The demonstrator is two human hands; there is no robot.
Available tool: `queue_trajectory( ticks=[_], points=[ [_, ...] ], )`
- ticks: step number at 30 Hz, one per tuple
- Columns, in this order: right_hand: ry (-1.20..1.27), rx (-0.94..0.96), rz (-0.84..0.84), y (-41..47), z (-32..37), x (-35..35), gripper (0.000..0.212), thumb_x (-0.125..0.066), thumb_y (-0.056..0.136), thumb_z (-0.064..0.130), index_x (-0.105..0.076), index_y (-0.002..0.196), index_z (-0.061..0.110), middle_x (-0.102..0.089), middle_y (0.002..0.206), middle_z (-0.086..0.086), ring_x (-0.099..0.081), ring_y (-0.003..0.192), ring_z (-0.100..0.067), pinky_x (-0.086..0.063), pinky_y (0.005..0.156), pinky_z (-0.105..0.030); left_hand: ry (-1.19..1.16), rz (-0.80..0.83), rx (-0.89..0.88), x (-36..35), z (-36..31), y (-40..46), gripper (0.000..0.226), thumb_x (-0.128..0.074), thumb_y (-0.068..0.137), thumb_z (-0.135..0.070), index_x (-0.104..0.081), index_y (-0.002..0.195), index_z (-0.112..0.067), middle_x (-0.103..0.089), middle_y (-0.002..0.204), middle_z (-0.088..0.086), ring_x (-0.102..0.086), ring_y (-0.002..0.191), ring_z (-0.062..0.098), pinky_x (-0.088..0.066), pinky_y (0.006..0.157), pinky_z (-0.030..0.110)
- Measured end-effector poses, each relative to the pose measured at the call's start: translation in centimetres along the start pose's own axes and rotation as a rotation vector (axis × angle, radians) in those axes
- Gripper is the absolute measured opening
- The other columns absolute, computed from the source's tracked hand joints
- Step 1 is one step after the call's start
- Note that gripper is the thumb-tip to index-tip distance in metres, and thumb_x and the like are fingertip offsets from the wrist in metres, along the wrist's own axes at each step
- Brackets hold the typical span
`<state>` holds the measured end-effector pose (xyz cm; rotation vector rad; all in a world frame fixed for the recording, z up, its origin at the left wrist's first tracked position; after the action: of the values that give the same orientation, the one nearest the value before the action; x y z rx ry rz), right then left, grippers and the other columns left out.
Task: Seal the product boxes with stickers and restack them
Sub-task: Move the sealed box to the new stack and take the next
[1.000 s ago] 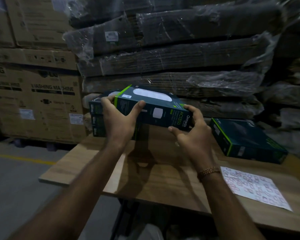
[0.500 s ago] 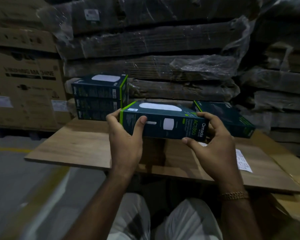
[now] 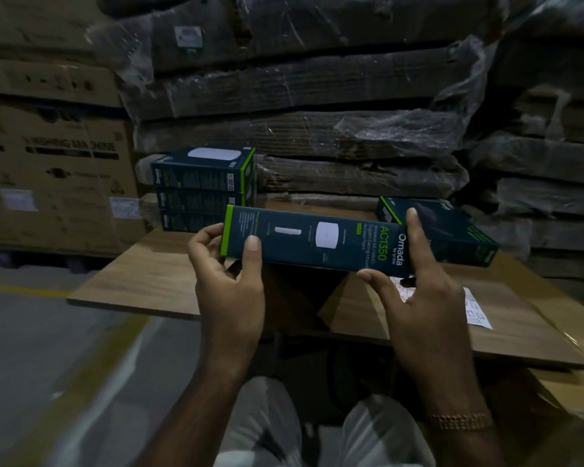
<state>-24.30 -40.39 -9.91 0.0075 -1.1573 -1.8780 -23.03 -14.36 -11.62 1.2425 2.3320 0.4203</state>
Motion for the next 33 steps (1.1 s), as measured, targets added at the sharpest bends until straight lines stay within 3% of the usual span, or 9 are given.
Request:
queue_trajectory(
  ticks=[5, 12, 18, 21, 24, 27, 29, 33],
  points=[
    [0.006, 0.044, 0.003, 0.5, 0.4, 0.0, 0.095, -0.074, 0.091, 0.052, -0.023, 0.169, 0.038, -0.07, 0.119, -0.005, -0.059, 0.103, -0.016, -0.044, 0.082, -0.033, -0.022, 0.004, -0.013, 0.1, 0.4, 0.6, 0.027, -0.061, 0.108, -0.025, -0.046, 0.127, -0.037, -0.066, 0.125, -0.012, -0.068, 0.11, -0.002, -0.058, 0.086, 0.02],
    [0.008, 0.075, -0.023, 1.2, 1.4, -0.1, 0.091, -0.078, 0.089, 0.048, -0.035, 0.167, 0.028, -0.07, 0.135, -0.01, -0.049, 0.112, 0.002, -0.036, 0.088, -0.012, -0.054, 0.011, -0.004, 0.0, 0.5, 1.5, 0.03, -0.061, 0.108, -0.027, -0.047, 0.135, -0.027, -0.066, 0.128, -0.008, -0.067, 0.114, -0.002, -0.056, 0.086, 0.016],
    [0.009, 0.057, -0.016, 0.9, 1.4, 0.2, 0.09, -0.076, 0.088, 0.054, -0.038, 0.166, 0.033, -0.069, 0.139, -0.008, -0.06, 0.117, -0.011, -0.038, 0.091, -0.013, -0.06, 0.031, 0.004, 0.1, 0.6, 1.2, 0.032, -0.061, 0.107, -0.027, -0.044, 0.134, -0.027, -0.064, 0.128, -0.009, -0.067, 0.112, -0.004, -0.057, 0.085, 0.015],
    [0.022, 0.044, -0.021, 0.9, 1.6, 0.4, 0.092, -0.077, 0.085, 0.054, -0.038, 0.166, 0.033, -0.072, 0.132, -0.009, -0.059, 0.11, -0.007, -0.039, 0.089, -0.013, -0.047, 0.03, 0.022, -0.1, 0.8, 1.3, 0.034, -0.061, 0.108, -0.028, -0.041, 0.135, -0.027, -0.061, 0.13, -0.008, -0.066, 0.114, -0.001, -0.057, 0.088, 0.016],
    [0.017, 0.016, -0.031, 0.7, 1.5, 0.0, 0.1, -0.078, 0.083, 0.057, -0.032, 0.168, 0.03, -0.071, 0.132, -0.017, -0.067, 0.116, -0.02, -0.044, 0.092, -0.024, -0.087, 0.045, 0.078, -0.5, 1.8, 1.8, 0.043, -0.062, 0.106, -0.029, -0.029, 0.135, -0.027, -0.055, 0.14, 0.004, -0.065, 0.12, 0.009, -0.056, 0.09, 0.016],
    [0.0, 0.03, -0.023, 0.5, 1.5, -0.5, 0.1, -0.08, 0.082, 0.057, -0.037, 0.166, 0.025, -0.072, 0.129, -0.017, -0.069, 0.116, -0.026, -0.047, 0.091, -0.027, -0.132, 0.066, 0.206, -1.0, 3.3, 1.9, 0.062, -0.07, 0.102, -0.04, -0.024, 0.141, -0.026, -0.051, 0.146, 0.01, -0.066, 0.121, 0.014, -0.058, 0.098, 0.027],
    [-0.006, 0.066, -0.022, 0.3, 1.8, -0.9, 0.097, -0.082, 0.08, 0.056, -0.043, 0.162, 0.023, -0.073, 0.129, -0.013, -0.07, 0.112, -0.023, -0.054, 0.091, -0.031, -0.318, 0.104, 0.412, -1.9, 4.2, 1.0, 0.087, -0.08, 0.087, -0.054, -0.025, 0.148, -0.025, -0.059, 0.145, 0.01, -0.071, 0.12, 0.016, -0.061, 0.102, 0.041],
    [-0.052, 0.141, -0.024, -0.4, 2.8, -2.2, 0.094, -0.088, 0.075, 0.056, -0.055, 0.155, 0.019, -0.077, 0.121, -0.009, -0.075, 0.103, -0.023, -0.062, 0.086, -0.039, -0.59, 0.137, 0.735, -3.8, 5.4, -0.9, 0.116, -0.096, 0.061, -0.062, -0.043, 0.152, -0.015, -0.072, 0.135, 0.015, -0.076, 0.115, 0.033, -0.064, 0.091, 0.058]
  ],
)
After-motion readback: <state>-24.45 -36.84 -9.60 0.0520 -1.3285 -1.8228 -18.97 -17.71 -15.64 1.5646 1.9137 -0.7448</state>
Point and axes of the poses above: each hand's wrist, its own y-axis towards the middle knuckle, its own x-axis out of the back of the hand, z = x × y, the point moved 7 cm from there along y, towards the middle knuckle
